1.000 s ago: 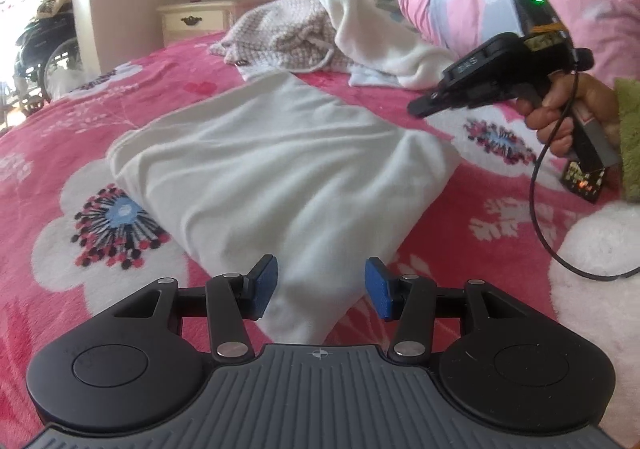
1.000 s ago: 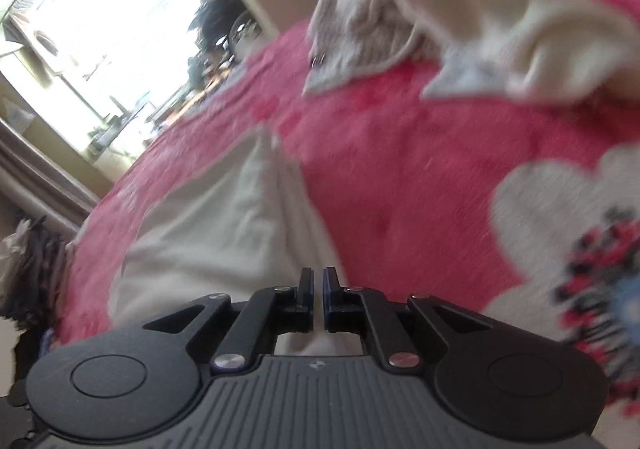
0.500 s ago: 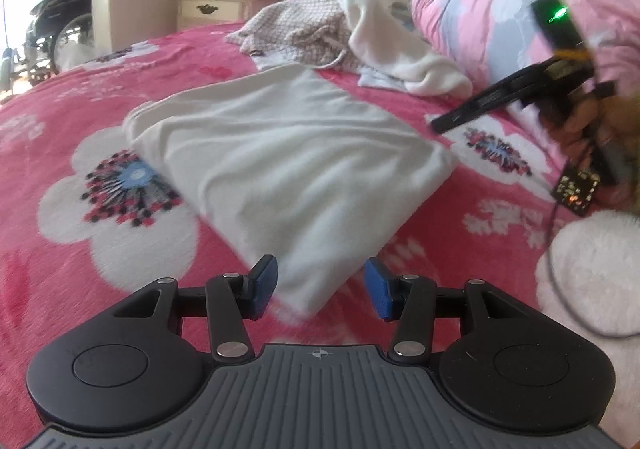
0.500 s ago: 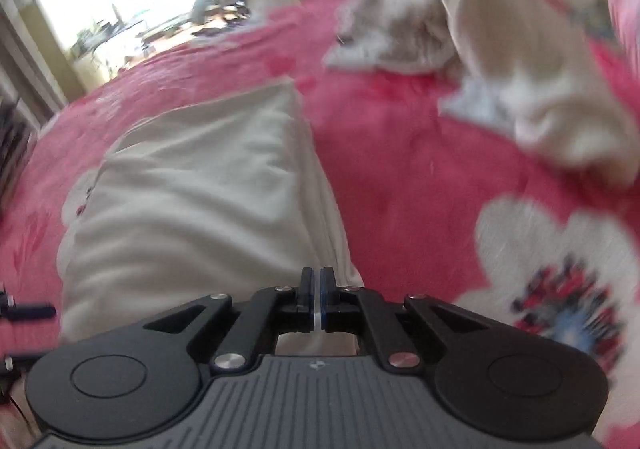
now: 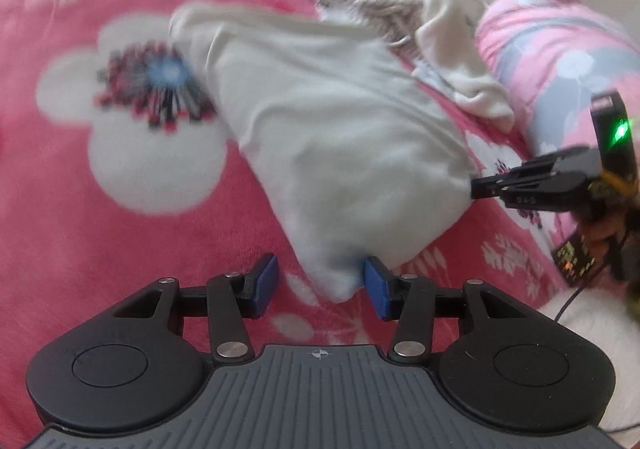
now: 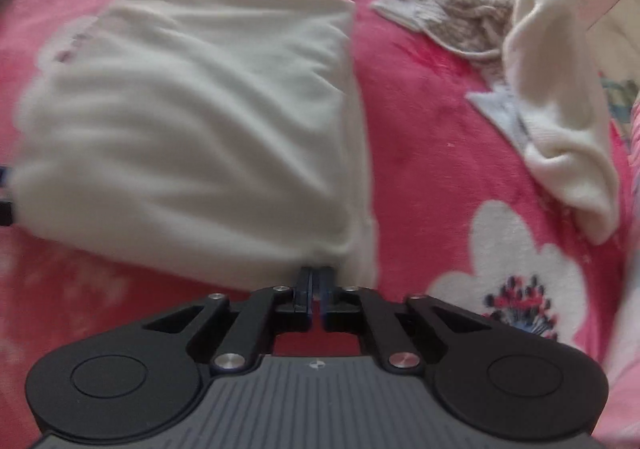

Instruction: Fold clothes

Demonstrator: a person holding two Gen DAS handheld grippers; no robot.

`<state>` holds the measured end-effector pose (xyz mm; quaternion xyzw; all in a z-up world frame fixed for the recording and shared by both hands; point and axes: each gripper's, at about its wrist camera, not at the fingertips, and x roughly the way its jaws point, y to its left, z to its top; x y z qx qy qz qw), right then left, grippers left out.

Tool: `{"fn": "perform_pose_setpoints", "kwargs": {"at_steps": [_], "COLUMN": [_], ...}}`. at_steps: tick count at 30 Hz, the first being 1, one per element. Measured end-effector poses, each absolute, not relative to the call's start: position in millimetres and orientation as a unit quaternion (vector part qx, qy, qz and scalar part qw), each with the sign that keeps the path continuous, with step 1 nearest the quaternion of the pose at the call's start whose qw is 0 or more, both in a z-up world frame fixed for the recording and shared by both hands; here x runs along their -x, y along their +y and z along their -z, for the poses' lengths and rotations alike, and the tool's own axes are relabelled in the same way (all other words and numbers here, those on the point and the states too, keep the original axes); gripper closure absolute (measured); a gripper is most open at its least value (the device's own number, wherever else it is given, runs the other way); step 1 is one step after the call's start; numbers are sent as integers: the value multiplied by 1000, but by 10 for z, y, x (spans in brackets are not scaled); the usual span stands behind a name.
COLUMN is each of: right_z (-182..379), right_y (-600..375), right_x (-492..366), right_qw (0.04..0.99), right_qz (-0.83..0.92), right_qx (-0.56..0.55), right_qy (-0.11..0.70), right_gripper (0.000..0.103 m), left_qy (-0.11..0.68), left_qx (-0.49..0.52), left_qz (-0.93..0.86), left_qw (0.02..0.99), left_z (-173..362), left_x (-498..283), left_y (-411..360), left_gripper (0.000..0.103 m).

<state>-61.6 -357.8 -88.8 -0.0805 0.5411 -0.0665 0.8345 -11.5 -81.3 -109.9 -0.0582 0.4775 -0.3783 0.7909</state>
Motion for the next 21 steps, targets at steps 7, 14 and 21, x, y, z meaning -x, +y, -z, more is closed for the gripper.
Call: {"fn": "perform_pose_setpoints", "kwargs": {"at_steps": [7, 14, 21], "right_z": [648, 184, 809], "right_y": [-3456, -2879, -2722], "right_x": [592, 307, -207], "right_qw": [826, 880, 848], "right_qz": [102, -13, -72], "right_qx": [137, 128, 124], "right_qy": [536, 457, 510], "right_gripper": [101, 97, 103], "left_qy": [440, 365, 357], "left_qx": [37, -3, 8], "left_qz": [394, 420, 420], "left_qw": [806, 831, 835], "left_z": [989, 818, 1005], "left_x": [181, 276, 333], "left_y": [-835, -955, -1005], "left_gripper": [57, 56, 56]}}
